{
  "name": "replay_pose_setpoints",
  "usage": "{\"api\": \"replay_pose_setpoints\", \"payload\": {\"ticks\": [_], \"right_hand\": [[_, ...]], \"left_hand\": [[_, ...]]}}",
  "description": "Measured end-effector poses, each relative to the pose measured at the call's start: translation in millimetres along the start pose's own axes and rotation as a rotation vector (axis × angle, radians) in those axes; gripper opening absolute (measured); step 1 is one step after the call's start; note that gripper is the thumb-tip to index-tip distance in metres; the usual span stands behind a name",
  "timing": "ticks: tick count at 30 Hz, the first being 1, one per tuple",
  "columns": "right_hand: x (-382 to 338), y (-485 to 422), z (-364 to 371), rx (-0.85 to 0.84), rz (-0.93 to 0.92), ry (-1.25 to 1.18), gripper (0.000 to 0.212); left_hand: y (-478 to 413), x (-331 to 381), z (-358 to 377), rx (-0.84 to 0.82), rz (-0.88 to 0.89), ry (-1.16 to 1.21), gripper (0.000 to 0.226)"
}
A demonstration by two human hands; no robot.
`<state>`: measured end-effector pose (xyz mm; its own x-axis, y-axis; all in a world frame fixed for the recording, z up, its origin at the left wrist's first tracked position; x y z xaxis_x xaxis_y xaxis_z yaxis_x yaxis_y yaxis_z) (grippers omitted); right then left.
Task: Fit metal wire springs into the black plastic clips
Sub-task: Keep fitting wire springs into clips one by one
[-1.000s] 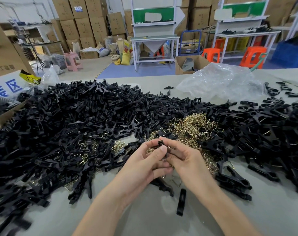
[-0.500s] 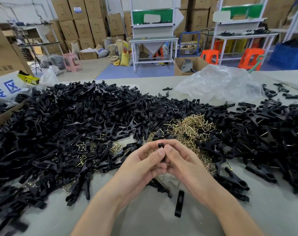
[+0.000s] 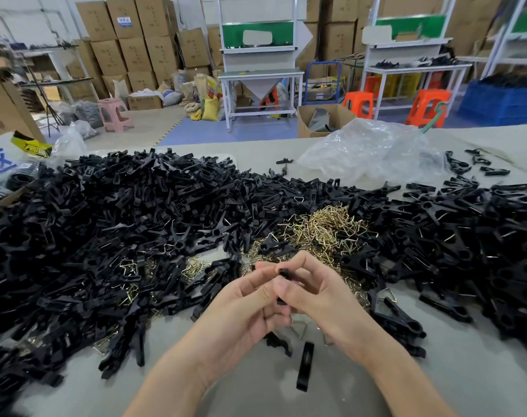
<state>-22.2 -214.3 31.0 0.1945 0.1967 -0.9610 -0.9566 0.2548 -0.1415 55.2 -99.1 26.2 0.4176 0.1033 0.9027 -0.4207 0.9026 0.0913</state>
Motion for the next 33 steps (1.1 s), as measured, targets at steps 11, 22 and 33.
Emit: {"api": "replay_pose_setpoints", "payload": {"ticks": [11,22,33], "right_hand": [[9,4,16,0.151,-0.232,0.677,0.018],[8,4,20,0.138,-0.302,0.688,0.021],[13,2,15,0.092,-0.282,0.703,0.01]], "left_hand": [[-5,-11,16,0.338,0.083,-0.213,0.044],[-4,-4,20,0.317,0.145,-0.176,0.062],[-6,-8,15,0.312,0.142,-0.231,0.054]]}}
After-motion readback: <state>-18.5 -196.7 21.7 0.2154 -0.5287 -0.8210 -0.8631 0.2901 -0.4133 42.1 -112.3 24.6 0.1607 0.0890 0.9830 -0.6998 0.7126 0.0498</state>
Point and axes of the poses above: each hand's wrist, its own y-axis away from the middle knuckle, its own z-axis out of the palm, x = y × z, the point moved 3 cm from there along -y, towards the middle knuckle, and after that the axes turned 6 degrees about -y, right-handed, at the moved point
